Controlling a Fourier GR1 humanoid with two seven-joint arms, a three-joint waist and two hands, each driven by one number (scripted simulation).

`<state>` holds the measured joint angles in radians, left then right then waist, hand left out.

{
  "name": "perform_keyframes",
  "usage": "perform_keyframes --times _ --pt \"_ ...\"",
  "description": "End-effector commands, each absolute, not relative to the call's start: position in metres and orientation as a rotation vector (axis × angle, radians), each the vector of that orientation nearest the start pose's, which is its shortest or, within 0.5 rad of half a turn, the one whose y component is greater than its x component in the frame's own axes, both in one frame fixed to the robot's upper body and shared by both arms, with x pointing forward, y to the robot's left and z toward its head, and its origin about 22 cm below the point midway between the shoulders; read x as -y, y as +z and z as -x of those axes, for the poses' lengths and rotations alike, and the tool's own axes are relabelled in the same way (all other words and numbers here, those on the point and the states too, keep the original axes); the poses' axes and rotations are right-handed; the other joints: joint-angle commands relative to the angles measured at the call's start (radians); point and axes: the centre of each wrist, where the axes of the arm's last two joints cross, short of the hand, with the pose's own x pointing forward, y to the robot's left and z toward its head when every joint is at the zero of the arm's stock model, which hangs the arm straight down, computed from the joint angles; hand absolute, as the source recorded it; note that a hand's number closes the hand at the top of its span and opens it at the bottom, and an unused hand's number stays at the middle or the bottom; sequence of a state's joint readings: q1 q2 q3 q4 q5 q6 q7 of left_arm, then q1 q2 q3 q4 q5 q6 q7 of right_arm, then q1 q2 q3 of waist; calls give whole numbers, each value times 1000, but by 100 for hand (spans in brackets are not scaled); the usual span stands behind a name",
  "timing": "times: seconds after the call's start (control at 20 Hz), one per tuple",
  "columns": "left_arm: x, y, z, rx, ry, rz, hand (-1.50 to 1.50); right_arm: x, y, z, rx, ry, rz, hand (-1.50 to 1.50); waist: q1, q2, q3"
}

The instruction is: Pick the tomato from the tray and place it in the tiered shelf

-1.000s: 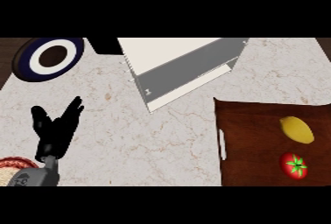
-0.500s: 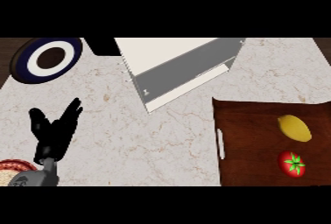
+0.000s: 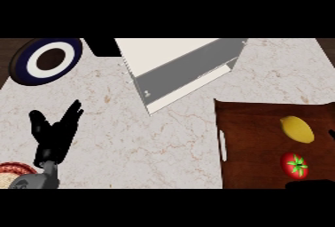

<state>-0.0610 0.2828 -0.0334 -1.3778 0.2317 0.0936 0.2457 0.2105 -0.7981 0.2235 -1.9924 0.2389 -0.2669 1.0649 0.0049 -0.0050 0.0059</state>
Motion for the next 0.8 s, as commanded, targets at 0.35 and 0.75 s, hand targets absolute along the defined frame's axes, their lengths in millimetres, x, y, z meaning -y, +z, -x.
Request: perform_keyframes --times 0.35,0.75 --pt "-288 -12 -258 1106 45 -77 0 295 58 -196 596 320 948 -150 -4 6 -6" --pt "-282 -27 -256 1109 40 -89 0 313 45 -206 658 293 969 -150 -9 5 -6"
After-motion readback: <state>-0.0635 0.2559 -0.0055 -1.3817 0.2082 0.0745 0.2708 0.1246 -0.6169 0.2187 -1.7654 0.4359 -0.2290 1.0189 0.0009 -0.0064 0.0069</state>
